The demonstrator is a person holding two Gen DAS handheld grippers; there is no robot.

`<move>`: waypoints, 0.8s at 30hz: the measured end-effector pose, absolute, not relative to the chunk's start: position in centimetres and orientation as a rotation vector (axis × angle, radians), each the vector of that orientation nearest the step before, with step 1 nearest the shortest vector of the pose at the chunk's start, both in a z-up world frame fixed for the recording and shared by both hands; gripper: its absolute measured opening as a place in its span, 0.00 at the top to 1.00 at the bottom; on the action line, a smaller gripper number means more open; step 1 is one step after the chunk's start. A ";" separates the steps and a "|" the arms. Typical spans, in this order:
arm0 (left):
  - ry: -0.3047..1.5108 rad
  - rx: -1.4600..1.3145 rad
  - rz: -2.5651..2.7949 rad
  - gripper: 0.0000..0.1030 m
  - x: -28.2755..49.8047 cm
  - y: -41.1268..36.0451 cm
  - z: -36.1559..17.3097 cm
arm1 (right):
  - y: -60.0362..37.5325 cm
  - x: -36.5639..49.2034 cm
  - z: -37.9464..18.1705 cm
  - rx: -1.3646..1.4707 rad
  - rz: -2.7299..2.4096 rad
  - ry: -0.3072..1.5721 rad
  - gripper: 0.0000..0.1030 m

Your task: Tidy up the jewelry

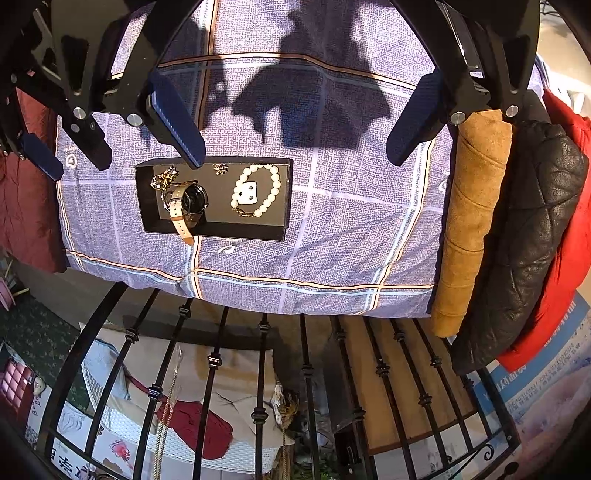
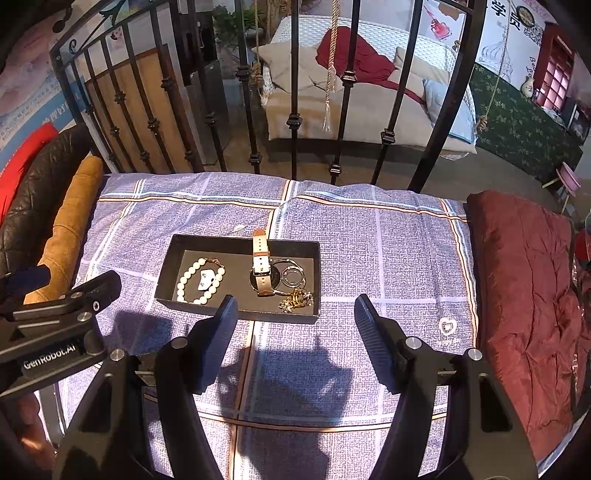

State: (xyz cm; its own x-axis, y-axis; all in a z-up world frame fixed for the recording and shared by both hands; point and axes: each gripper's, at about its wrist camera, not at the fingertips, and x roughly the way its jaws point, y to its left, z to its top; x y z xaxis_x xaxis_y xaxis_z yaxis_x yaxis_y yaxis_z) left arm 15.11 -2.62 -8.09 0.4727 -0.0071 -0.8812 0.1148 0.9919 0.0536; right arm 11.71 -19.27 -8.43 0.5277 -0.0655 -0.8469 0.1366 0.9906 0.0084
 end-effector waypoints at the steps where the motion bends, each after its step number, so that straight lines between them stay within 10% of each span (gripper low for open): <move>1: 1.073 0.116 -0.076 0.06 15.1 -2.7 -8.1 | -19.3 11.7 -8.5 0.076 -0.124 1.010 0.36; 24: 1.068 0.106 -0.073 0.06 14.8 -2.3 -7.7 | -19.4 11.7 -8.1 0.081 -0.131 1.006 0.36</move>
State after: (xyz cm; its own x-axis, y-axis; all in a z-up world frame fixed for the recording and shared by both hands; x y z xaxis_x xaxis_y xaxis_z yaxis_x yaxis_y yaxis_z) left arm 14.83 -2.25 -7.66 0.4801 -0.0087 -0.8771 0.1114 0.9925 0.0511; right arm 11.75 -19.40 -8.06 0.5283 -0.0719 -0.8460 0.1469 0.9891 0.0076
